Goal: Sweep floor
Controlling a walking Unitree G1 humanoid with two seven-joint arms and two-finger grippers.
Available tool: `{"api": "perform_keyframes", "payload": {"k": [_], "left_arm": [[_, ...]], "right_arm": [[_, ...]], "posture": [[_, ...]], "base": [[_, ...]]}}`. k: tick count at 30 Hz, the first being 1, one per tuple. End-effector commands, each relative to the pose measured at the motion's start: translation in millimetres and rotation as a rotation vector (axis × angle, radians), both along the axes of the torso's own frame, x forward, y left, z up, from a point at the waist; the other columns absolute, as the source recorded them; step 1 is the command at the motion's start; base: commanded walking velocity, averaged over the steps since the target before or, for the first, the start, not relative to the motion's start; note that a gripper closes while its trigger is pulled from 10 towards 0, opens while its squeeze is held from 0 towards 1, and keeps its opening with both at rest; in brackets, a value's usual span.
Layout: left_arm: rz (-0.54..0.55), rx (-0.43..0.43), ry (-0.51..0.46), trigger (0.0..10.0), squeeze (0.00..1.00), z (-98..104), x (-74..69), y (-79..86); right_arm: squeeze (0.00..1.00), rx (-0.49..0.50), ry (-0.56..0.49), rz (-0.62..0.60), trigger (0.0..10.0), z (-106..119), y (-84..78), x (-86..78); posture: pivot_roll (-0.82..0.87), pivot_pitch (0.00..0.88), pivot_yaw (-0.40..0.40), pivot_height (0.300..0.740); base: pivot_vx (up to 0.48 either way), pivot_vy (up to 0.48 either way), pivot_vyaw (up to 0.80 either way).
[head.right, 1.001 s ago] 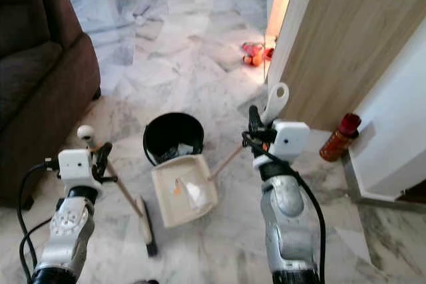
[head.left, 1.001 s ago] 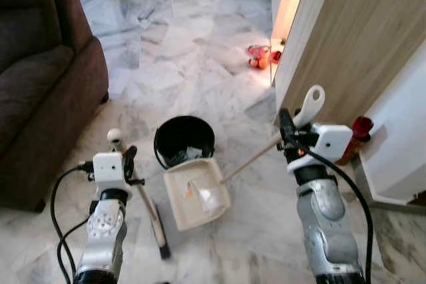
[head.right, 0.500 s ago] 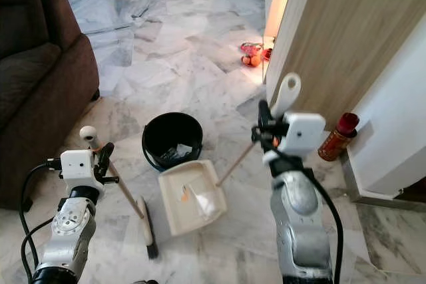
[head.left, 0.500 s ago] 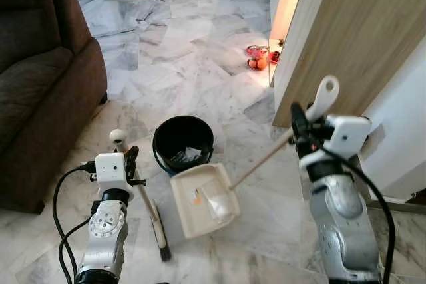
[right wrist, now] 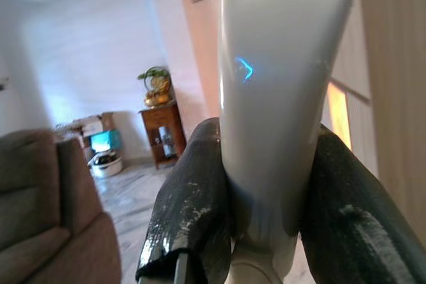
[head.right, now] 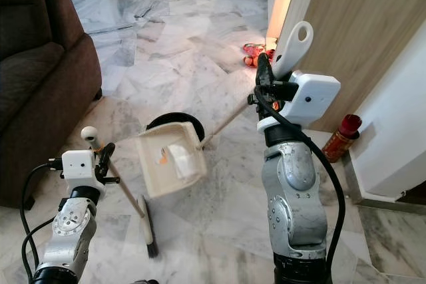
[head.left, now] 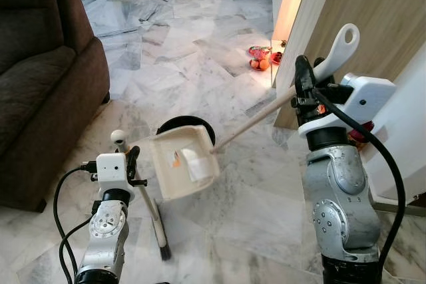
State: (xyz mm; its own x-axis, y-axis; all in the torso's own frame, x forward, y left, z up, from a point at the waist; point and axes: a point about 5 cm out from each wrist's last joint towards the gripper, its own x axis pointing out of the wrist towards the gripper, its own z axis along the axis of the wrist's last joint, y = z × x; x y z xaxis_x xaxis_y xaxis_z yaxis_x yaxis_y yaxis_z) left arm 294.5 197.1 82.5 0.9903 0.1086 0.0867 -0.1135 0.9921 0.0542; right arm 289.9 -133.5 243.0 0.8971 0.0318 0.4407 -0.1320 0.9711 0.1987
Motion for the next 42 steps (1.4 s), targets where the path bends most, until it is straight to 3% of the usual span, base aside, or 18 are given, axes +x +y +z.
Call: {"api": "perform_keyframes", "payload": {"k": [1, 10, 15, 42], "left_arm": [[-0.007, 0.018, -0.022, 10.0, 0.0, 6, 3.1, 0.4], [-0.003, 0.018, -0.023, 10.0, 0.0, 6, 3.0, 0.8], [0.001, 0.02, -0.024, 10.0, 0.0, 6, 3.1, 1.3], [0.009, 0.022, -0.03, 10.0, 0.0, 7, 3.7, 2.5]], "right_arm": [[0.0, 0.038, -0.081, 0.008, 10.0, 16, 4.9, -0.9], [0.0, 0.054, -0.081, 0.038, 10.0, 17, 13.5, 2.3], [0.0, 0.058, -0.086, 0.057, 10.0, 18, 17.6, 2.4], [0.0, 0.078, -0.089, 0.087, 10.0, 17, 20.9, 4.2]], "posture": [[0.11, 0.109, -0.027, 0.74], [0.11, 0.112, -0.026, 0.74], [0.11, 0.113, -0.027, 0.74], [0.11, 0.106, -0.028, 0.74]], "base": [[0.0, 0.0, 0.0], [0.092, 0.0, 0.0], [0.282, 0.0, 0.71], [0.302, 0.0, 0.13]]}}
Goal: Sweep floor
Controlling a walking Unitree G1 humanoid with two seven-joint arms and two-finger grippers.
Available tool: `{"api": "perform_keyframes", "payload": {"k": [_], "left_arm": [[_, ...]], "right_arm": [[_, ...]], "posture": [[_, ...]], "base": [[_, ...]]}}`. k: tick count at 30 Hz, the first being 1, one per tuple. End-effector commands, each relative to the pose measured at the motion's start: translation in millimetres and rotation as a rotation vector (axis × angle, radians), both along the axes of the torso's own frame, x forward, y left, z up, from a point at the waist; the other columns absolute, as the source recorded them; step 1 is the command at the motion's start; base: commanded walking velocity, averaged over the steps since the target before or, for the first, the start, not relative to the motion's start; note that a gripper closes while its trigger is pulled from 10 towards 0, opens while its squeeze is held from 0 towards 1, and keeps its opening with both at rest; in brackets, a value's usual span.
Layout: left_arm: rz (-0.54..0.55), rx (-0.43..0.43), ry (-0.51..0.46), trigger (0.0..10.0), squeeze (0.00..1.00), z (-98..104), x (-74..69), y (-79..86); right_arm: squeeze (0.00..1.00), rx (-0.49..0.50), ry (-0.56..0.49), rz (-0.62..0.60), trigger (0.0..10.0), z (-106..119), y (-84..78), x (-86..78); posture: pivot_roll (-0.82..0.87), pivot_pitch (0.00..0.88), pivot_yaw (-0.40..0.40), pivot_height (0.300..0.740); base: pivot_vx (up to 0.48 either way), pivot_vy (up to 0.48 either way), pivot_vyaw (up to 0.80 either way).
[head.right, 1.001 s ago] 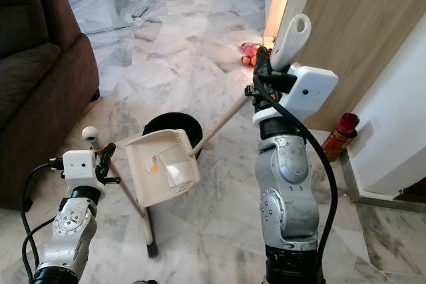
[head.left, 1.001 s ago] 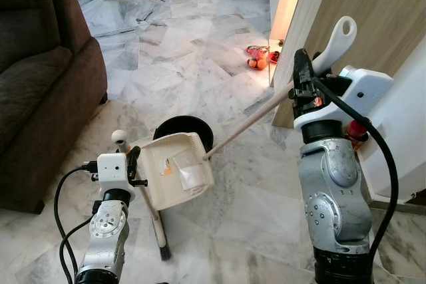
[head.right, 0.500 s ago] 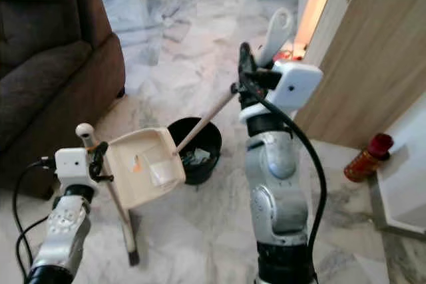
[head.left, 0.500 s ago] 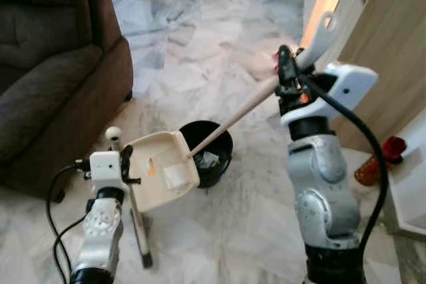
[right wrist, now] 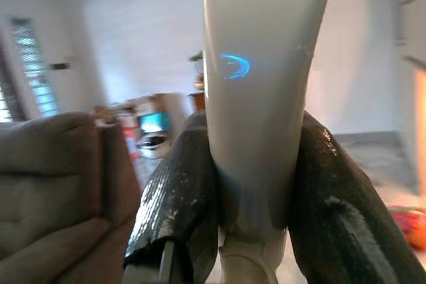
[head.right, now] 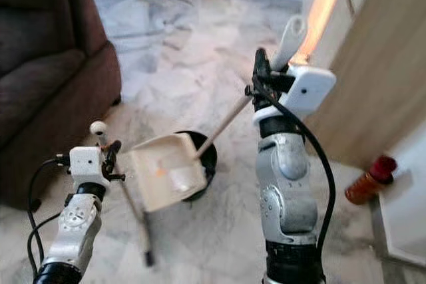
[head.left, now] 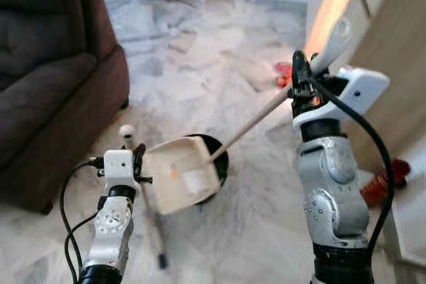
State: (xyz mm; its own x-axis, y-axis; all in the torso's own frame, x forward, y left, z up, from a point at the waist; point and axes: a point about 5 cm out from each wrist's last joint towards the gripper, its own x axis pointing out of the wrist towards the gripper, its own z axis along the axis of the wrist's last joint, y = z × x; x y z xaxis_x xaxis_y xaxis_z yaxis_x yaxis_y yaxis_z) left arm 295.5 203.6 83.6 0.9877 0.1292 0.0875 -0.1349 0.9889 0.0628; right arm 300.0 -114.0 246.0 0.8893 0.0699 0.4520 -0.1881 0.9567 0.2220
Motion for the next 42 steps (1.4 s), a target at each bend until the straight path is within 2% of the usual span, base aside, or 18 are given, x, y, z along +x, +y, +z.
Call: {"api": "perform_keyframes", "payload": {"k": [1, 5, 12, 21, 26, 31, 33, 36, 42], "left_arm": [[-0.012, 0.014, -0.031, 10.0, 0.0, 6, 2.9, -4.1], [-0.01, 0.015, -0.034, 10.0, 0.0, 7, 3.1, -4.4], [-0.011, 0.013, -0.035, 10.0, 0.0, 7, 2.8, -4.7], [-0.009, 0.012, -0.038, 10.0, 0.0, 6, 2.9, -5.5], [-0.008, 0.011, -0.04, 10.0, 0.0, 7, 3.1, -5.0], [-0.007, 0.012, -0.04, 10.0, 0.0, 7, 3.1, -5.0], [-0.007, 0.013, -0.041, 10.0, 0.0, 7, 3.1, -5.1], [-0.006, 0.014, -0.041, 10.0, 0.0, 7, 3.0, -4.8], [-0.008, 0.013, -0.039, 10.0, 0.0, 7, 2.6, -4.6]], "right_arm": [[0.0, 0.054, -0.077, 0.032, 10.0, 14, 1.4, -5.9], [0.0, 0.05, -0.081, 0.035, 10.0, 15, 1.4, -5.8], [0.0, 0.048, -0.09, 0.045, 10.0, 17, 3.8, -6.3], [0.0, 0.067, -0.091, 0.057, 10.0, 18, 4.4, -6.1], [0.0, 0.098, -0.125, -0.031, 10.0, 25, -6.9, -5.7], [0.0, 0.089, -0.139, -0.054, 10.0, 27, -9.9, -6.0], [0.0, 0.079, -0.143, -0.084, 10.0, 27, -12.4, -6.4], [0.0, 0.014, -0.153, -0.161, 10.0, 29, -16.8, -6.5], [0.0, 0.027, -0.128, -0.169, 10.0, 25, -17.4, -3.8]], "posture": [[0.12, 0.103, -0.03, 0.74], [0.12, 0.101, -0.032, 0.74], [0.12, 0.097, -0.033, 0.74], [0.12, 0.093, -0.034, 0.74], [0.12, 0.097, -0.034, 0.74], [0.12, 0.098, -0.033, 0.74], [0.12, 0.1, -0.033, 0.74], [0.12, 0.102, -0.032, 0.74], [0.12, 0.106, -0.031, 0.74]], "base": [[0.3, 0.0, 0.0], [0.303, 0.0, 0.0], [0.305, 0.0, 0.7], [0.304, 0.0, 0.0], [0.305, 0.0, 0.0], [0.305, 0.0, 0.0], [0.304, 0.0, 0.0], [0.305, 0.0, 0.0], [0.304, 0.0, -0.61]]}}
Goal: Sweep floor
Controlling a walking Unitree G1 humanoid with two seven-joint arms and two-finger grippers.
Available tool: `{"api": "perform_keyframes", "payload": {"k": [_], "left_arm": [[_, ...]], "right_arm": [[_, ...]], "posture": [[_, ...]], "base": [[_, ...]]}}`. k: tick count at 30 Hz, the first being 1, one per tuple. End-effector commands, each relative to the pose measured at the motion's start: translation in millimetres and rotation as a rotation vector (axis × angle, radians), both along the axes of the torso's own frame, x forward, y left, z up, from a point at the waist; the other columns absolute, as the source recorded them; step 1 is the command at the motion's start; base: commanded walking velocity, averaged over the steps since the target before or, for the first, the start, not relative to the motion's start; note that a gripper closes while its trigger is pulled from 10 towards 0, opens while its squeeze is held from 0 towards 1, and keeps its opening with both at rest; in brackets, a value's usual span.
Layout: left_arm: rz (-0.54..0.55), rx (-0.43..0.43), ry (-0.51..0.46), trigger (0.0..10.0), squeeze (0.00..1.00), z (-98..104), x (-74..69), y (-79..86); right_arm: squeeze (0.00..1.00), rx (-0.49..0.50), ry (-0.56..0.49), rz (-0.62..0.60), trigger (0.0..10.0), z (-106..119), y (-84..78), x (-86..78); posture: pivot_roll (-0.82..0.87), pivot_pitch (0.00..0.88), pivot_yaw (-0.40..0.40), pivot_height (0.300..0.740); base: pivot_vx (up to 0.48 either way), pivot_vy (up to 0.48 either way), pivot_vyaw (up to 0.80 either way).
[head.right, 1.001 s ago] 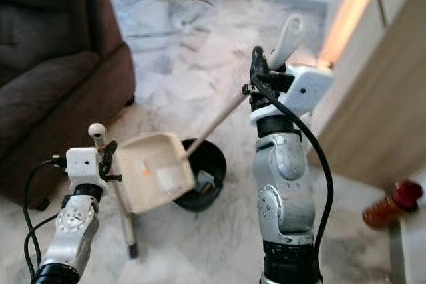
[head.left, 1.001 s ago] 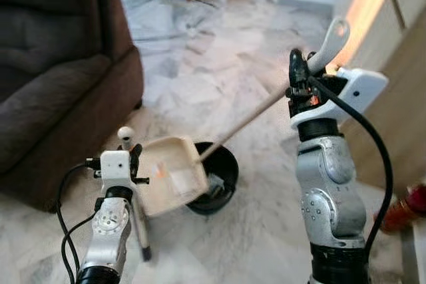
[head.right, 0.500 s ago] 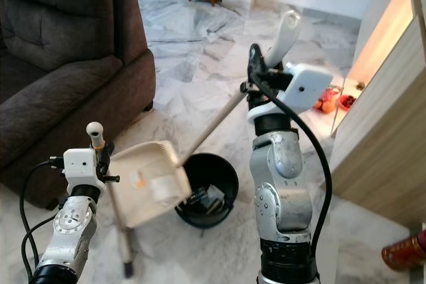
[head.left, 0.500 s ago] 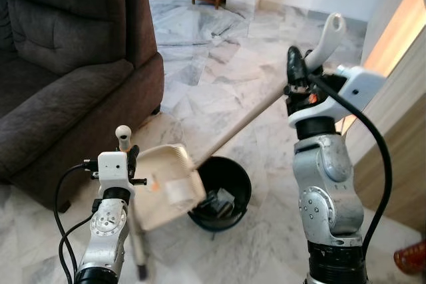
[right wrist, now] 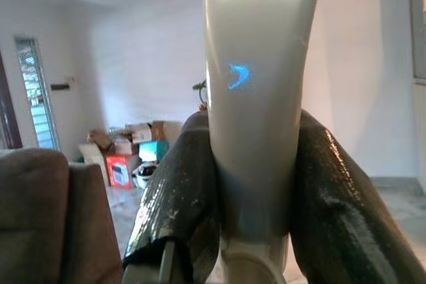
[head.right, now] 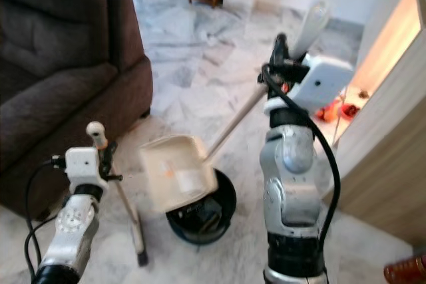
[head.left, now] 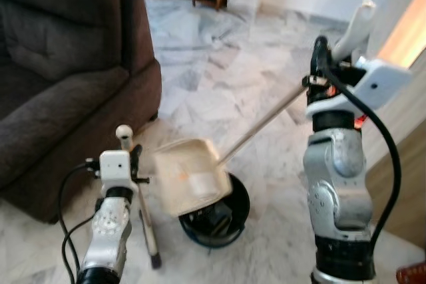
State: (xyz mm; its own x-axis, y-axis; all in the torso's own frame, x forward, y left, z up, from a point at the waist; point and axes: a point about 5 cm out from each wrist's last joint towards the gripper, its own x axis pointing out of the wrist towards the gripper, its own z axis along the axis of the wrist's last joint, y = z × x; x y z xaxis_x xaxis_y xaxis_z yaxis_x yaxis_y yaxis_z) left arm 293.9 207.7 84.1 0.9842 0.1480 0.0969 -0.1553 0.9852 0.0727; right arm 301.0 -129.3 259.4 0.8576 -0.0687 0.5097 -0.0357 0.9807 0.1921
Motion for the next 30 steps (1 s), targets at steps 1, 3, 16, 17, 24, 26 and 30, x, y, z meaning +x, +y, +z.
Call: {"api": "perform_keyframes", "payload": {"k": [1, 3, 16, 17, 24, 26, 30], "left_arm": [[-0.028, 0.002, -0.031, 10.0, 0.0, 6.5, 4.1, -8.6], [-0.028, 0.0, -0.033, 10.0, 0.0, 6.6, 3.9, -8.5], [-0.039, -0.003, -0.035, 10.0, 0.0, 6.1, 3.1, -10.6], [-0.039, -0.003, -0.035, 10.0, 0.0, 5.8, 3.0, -10.8], [-0.04, -0.004, -0.032, 10.0, 0.0, 5.0, 2.7, -10.7], [-0.04, -0.004, -0.033, 10.0, 0.0, 5.6, 2.7, -10.8], [-0.042, -0.004, -0.032, 10.0, 0.0, 5.1, 2.6, -11.2]], "right_arm": [[0.0, 0.046, -0.064, 0.004, 10.0, 11.2, -2.1, -4.8], [0.0, 0.044, -0.069, -0.003, 10.0, 10.9, -2.3, -5.3], [0.0, 0.045, -0.059, -0.005, 10.0, 7.8, -0.7, -5.8], [0.0, 0.042, -0.059, -0.008, 10.0, 7.1, -0.8, -5.8], [0.0, 0.022, -0.06, -0.03, 10.0, 6.8, -1.1, -6.4], [0.0, 0.001, -0.068, -0.042, 10.0, 7.4, -1.1, -7.0], [0.0, -0.05, -0.086, -0.051, 10.0, 7.5, 1.6, -9.2]], "posture": [[0.12, 0.106, -0.031, 0.74], [0.12, 0.106, -0.031, 0.74], [0.12, 0.113, -0.033, 0.74], [0.12, 0.113, -0.034, 0.74], [0.12, 0.113, -0.034, 0.74], [0.12, 0.115, -0.034, 0.74], [0.12, 0.115, -0.034, 0.74]], "base": [[0.3, 0.0, -0.8], [0.274, 0.0, 0.0], [0.0, 0.0, 0.0], [0.0, 0.0, 0.0], [0.0, 0.0, 0.0], [0.0, 0.0, 0.0], [0.0, 0.0, 0.0]]}}
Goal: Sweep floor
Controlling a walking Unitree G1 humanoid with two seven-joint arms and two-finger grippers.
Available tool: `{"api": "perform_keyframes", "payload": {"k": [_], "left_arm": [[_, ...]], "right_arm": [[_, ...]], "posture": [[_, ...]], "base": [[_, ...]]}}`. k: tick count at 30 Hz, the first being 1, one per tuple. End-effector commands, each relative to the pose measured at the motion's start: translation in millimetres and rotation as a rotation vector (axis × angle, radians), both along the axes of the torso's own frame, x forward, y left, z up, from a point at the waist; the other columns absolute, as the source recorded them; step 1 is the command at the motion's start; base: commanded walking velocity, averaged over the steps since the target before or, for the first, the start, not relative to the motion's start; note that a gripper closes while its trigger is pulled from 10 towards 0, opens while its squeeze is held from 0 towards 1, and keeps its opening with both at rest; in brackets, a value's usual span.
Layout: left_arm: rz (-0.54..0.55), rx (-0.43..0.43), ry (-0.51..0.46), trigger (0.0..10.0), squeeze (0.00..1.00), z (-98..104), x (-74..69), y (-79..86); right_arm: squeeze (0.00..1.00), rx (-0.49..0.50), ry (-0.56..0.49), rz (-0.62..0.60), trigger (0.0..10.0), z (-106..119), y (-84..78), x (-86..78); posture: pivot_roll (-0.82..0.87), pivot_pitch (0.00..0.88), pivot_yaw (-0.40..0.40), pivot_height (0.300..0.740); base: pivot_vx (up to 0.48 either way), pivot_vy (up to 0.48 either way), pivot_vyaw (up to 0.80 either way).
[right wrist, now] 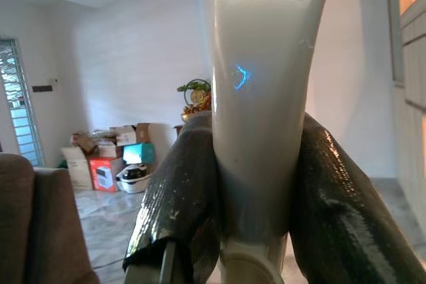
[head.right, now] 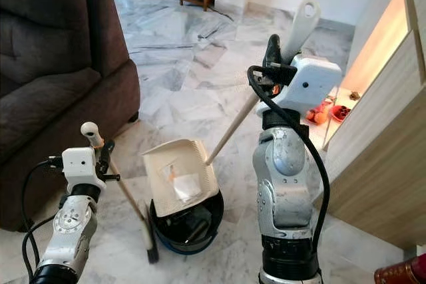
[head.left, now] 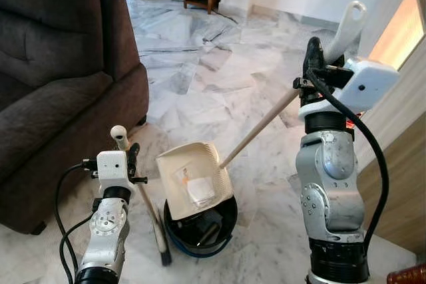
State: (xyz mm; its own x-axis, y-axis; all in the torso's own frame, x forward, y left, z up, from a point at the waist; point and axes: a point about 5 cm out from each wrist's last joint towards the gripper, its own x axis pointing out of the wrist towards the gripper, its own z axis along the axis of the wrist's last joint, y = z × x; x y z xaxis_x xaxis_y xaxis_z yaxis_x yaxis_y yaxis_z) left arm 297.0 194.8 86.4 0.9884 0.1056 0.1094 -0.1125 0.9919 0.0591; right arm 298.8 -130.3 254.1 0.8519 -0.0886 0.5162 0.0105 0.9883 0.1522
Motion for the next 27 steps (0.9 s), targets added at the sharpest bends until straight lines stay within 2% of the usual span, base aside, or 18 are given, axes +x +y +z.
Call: {"api": "perform_keyframes", "payload": {"k": [1, 5, 9, 16, 27], "left_arm": [[0.002, 0.008, -0.018, 10.0, 0.0, 3, -0.4, 1.7], [0.002, 0.007, -0.018, 10.0, 0.0, 3, -0.5, 1.6], [0.001, 0.005, -0.02, 10.0, 0.0, 3, -0.5, 1.5], [0.002, 0.004, -0.022, 10.0, 0.0, 3, -0.3, 1.6], [-0.001, 0.002, -0.027, 10.0, 0.0, 3, 0.1, 0.9]], "right_arm": [[0.0, -0.039, -0.092, -0.004, 10.0, 13, 4.7, -8.2], [0.0, -0.109, -0.122, 0.003, 10.0, 13, 10.9, -12.0], [0.0, -0.169, -0.15, 0.059, 10.0, 12, 26.0, -19.1], [0.0, -0.198, -0.184, 0.16, 10.0, 10, 44.9, -31.0], [0.0, -0.352, -0.26, 0.209, 10.0, 9, 63.7, -43.0]], "posture": [[0.12, 0.115, -0.034, 0.74], [0.11, 0.116, -0.034, 0.74], [0.11, 0.117, -0.033, 0.74], [0.11, 0.114, -0.035, 0.74], [0.11, 0.109, -0.036, 0.74]], "base": [[0.0, 0.0, 0.0], [0.0, 0.0, 0.0], [0.0, 0.0, 0.0], [0.0, 0.0, 0.0], [0.0, 0.0, 0.0]]}}
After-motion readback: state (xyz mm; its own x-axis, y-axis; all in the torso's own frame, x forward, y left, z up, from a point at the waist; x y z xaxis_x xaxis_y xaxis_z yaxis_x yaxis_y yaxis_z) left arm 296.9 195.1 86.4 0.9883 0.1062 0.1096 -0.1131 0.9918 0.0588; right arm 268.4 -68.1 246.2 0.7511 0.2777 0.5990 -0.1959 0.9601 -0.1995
